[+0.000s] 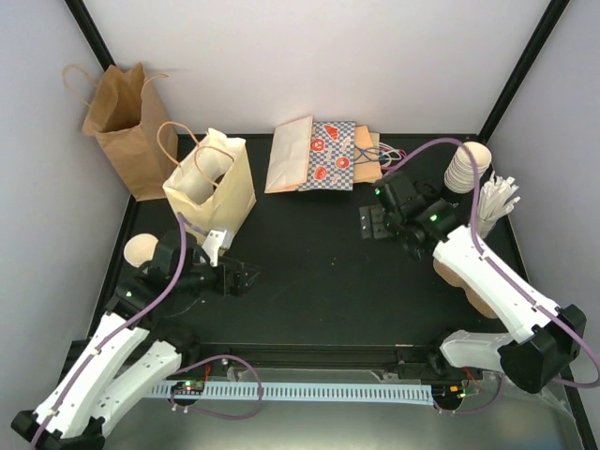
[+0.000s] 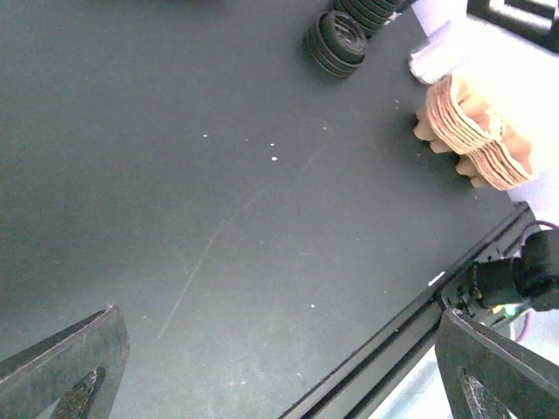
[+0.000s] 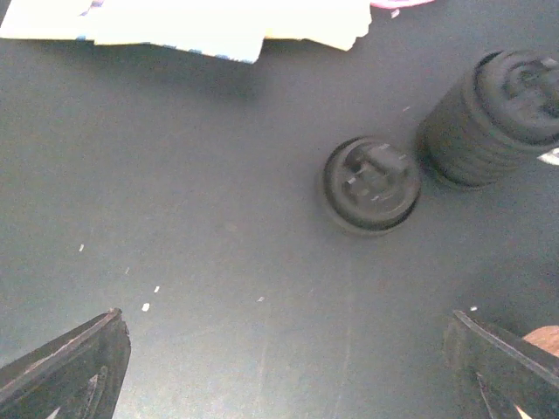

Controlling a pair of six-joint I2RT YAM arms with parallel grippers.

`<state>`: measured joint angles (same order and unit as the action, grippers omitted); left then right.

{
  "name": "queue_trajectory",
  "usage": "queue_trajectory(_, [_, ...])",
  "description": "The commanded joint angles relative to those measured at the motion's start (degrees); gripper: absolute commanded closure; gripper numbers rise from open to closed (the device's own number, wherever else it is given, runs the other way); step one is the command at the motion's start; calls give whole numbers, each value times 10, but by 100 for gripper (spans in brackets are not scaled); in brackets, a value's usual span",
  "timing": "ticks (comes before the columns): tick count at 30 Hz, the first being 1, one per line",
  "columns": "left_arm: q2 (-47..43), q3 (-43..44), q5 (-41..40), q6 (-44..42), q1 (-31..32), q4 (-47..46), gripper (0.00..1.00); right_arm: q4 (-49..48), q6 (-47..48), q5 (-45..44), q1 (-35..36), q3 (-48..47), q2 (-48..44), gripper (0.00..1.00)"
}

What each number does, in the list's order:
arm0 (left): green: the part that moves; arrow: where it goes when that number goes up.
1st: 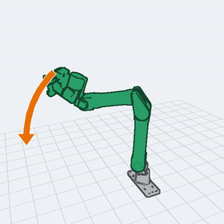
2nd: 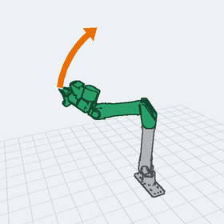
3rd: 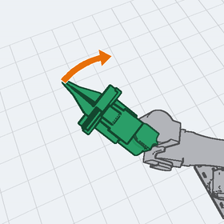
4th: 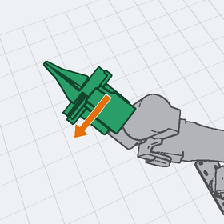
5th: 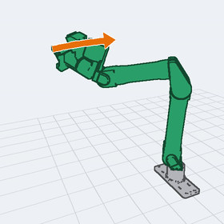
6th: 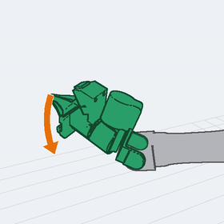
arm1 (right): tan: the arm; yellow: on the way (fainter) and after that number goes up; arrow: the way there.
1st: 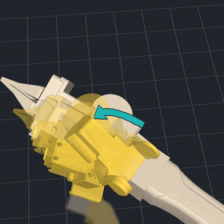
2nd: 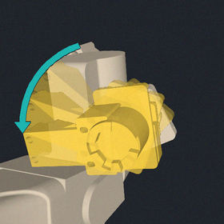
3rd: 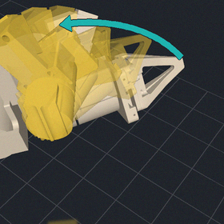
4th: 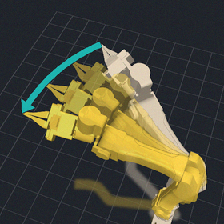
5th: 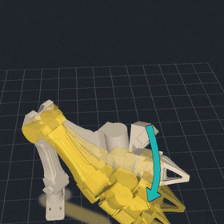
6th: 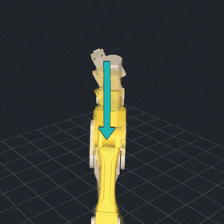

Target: Pack the takeout coffee

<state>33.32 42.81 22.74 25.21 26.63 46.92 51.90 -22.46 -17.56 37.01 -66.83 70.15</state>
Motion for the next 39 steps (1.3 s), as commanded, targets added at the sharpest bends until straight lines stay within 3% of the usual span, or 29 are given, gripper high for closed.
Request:
queue_trajectory(1, [31,13,38,-10,15,-65,1,47,14,22,-76,-86,25,0])
queue_trajectory(4, [56,17,34,-22,15,-98,1,103,-9,36,-133,-158,57,0])
queue_trajectory(7, [69,22,-75,29,14,-91,1,174,-35,52,-184,-259,106,0])
queue_trajectory(8, [70,22,-79,30,14,-96,1,187,-31,60,-197,-287,121,0])
queue_trajectory(14, [57,48,-107,48,12,-84,1,155,10,83,-276,-339,138,0])
queue_trajectory(16, [48,57,-87,-7,11,-94,1,158,2,103,-305,-363,154,0])
queue_trajectory(23, [35,47,-82,-145,11,-109,1,228,10,30,-341,-515,279,22])
queue_trajectory(30, [51,9,-59,-161,12,-124,1,222,25,15,-369,-563,349,45])
queue_trajectory(39, [54,-14,-26,-164,12,-150,1,199,2,0,-372,-570,424,54])
